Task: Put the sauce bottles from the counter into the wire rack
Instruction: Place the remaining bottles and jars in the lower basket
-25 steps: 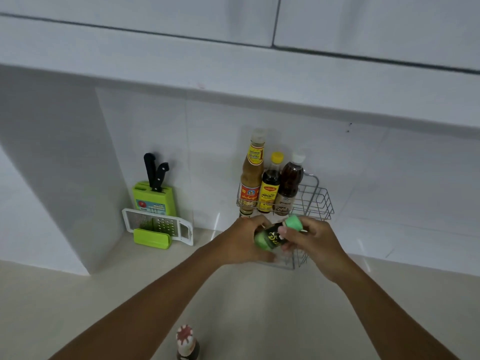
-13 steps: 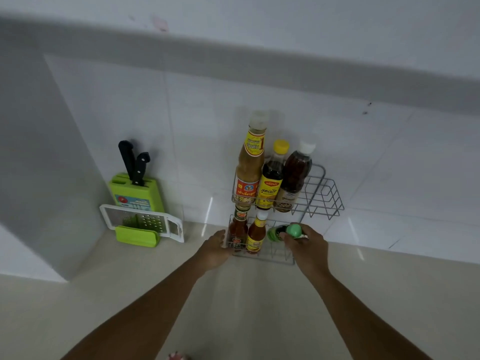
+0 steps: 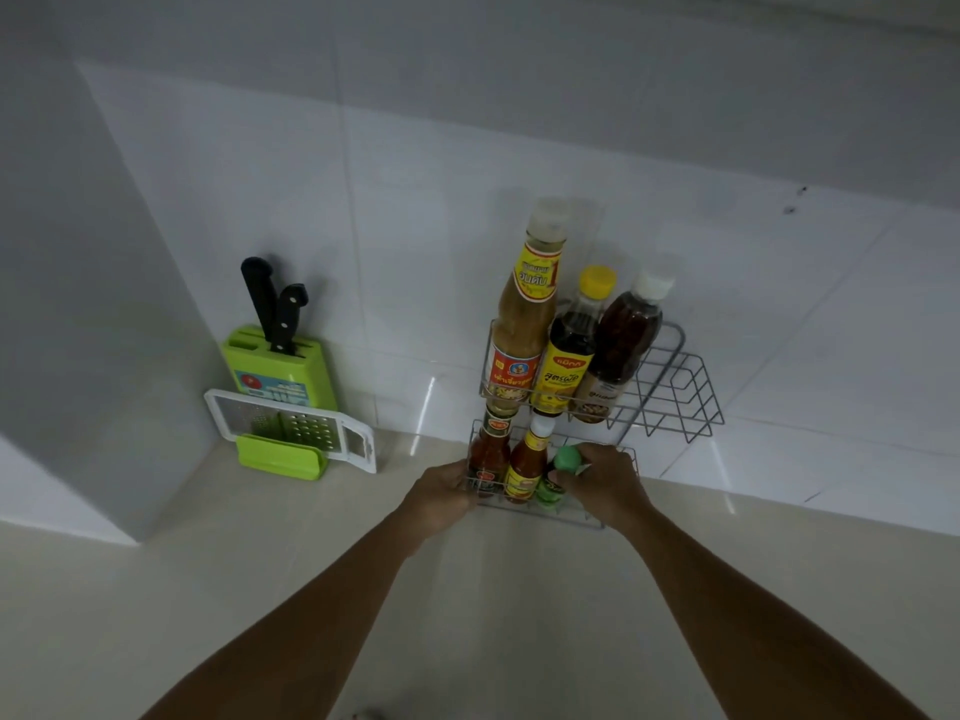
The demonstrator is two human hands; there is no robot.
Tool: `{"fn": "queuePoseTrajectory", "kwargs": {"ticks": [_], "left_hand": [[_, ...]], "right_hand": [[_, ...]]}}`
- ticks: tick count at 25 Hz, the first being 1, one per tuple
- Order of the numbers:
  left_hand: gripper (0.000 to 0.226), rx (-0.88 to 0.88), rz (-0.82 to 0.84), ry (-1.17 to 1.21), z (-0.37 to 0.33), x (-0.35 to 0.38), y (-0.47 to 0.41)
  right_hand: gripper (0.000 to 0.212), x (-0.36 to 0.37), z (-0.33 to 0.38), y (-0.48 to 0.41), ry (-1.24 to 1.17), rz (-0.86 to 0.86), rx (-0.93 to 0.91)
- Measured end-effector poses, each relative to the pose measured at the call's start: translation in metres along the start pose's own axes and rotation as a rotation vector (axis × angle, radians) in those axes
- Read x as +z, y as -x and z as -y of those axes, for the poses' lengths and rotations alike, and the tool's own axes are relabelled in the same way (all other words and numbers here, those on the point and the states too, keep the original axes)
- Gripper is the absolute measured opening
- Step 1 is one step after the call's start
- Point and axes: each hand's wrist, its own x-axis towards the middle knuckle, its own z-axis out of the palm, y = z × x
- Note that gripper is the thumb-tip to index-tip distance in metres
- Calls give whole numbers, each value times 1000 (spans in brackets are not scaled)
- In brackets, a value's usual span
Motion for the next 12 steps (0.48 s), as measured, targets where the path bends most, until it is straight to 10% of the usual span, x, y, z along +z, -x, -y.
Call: {"fn": "queuePoseTrajectory", "kwargs": {"ticks": [12], "left_hand": [[39, -75, -5, 30, 20, -24, 17]], "right_hand": [[66, -3, -5, 26, -161, -74, 109]]}}
